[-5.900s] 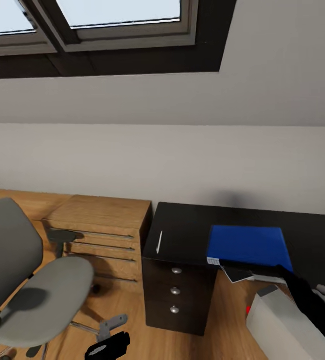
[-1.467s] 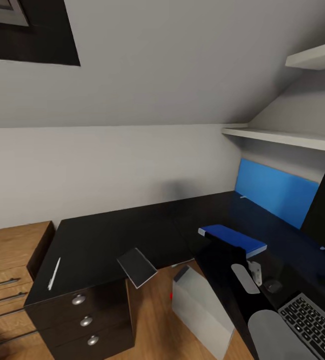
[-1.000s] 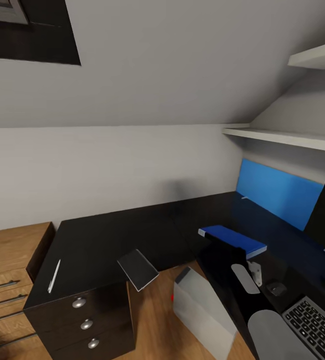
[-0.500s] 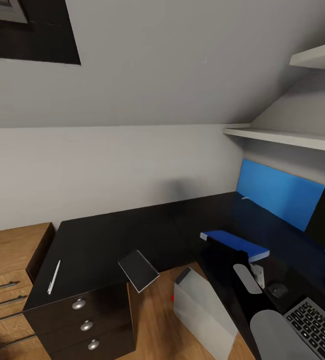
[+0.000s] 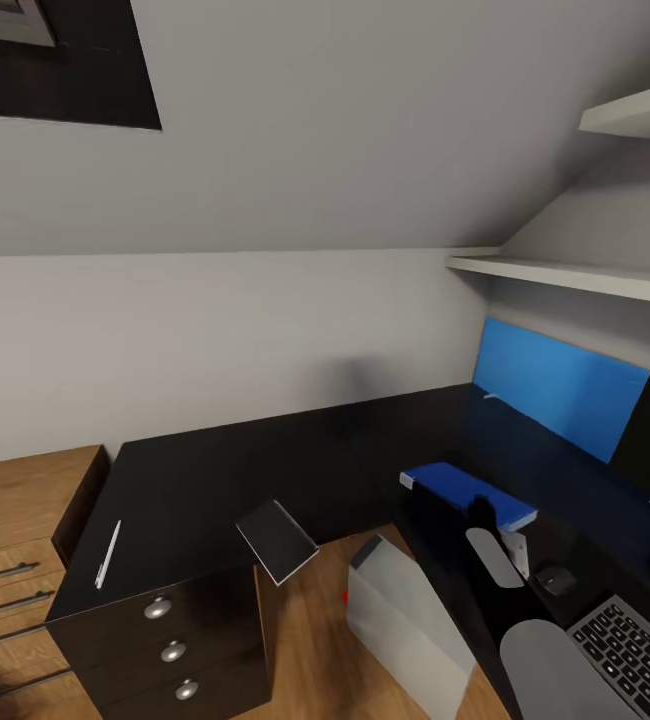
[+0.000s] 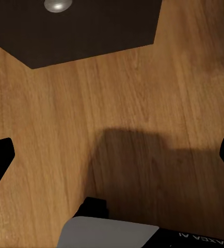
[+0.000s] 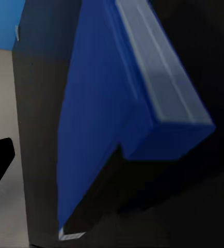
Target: In the bedroom, organize the workspace by keeping the computer under the desk, ensuring the monitor is on the desk, placing the keyboard on the desk next to the monitor, placing the mouse on the desk next to the keyboard, moving the folder from the swivel chair onto the desk next to the mouse, stacking the notebook on top of the folder with the pen on top of the notebook, and positioning the swivel chair next to the desk.
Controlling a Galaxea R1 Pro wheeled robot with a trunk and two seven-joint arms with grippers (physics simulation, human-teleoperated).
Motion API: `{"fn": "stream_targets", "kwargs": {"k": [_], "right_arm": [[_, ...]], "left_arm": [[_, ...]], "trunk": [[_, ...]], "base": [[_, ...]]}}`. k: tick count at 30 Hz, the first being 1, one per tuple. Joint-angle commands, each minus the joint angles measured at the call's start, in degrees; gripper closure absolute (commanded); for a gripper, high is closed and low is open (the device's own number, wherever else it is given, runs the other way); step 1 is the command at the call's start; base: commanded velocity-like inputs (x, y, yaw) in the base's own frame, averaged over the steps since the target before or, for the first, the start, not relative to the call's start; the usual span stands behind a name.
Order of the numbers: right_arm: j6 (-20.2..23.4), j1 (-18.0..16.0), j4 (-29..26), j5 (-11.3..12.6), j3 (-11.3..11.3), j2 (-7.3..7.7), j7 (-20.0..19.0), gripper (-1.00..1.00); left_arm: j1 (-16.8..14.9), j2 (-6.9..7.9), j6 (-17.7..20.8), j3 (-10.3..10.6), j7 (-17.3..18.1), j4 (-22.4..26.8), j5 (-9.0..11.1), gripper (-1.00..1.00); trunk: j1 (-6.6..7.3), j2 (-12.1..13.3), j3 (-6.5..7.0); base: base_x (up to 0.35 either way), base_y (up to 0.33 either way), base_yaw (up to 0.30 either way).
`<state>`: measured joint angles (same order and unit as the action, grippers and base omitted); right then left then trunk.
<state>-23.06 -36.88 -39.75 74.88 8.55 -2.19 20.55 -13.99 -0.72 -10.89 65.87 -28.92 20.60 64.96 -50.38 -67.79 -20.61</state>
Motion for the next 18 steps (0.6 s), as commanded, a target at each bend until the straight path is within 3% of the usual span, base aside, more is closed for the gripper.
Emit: {"fn": "stream_targets", "kwargs": {"k": [1, 18], "right_arm": [[-0.32, -0.04, -0.07, 0.54, 0.07, -0.03, -0.04, -1.0], [-0.26, -0.04, -0.13, 0.53, -0.12, -0.05, 0.11, -1.0]], "left_arm": [[-0.07, 0.02, -0.36, 0.49, -0.26, 0.05, 0.61, -1.0], [-0.07, 0.02, -0.36, 0.49, -0.26, 0.05, 0.61, -1.0]], "trunk": [[0.0, -0.04, -0.07], [0.0, -0.04, -0.07]], "base": [[0.0, 0.0, 0.0], [0.0, 0.0, 0.0]]}}
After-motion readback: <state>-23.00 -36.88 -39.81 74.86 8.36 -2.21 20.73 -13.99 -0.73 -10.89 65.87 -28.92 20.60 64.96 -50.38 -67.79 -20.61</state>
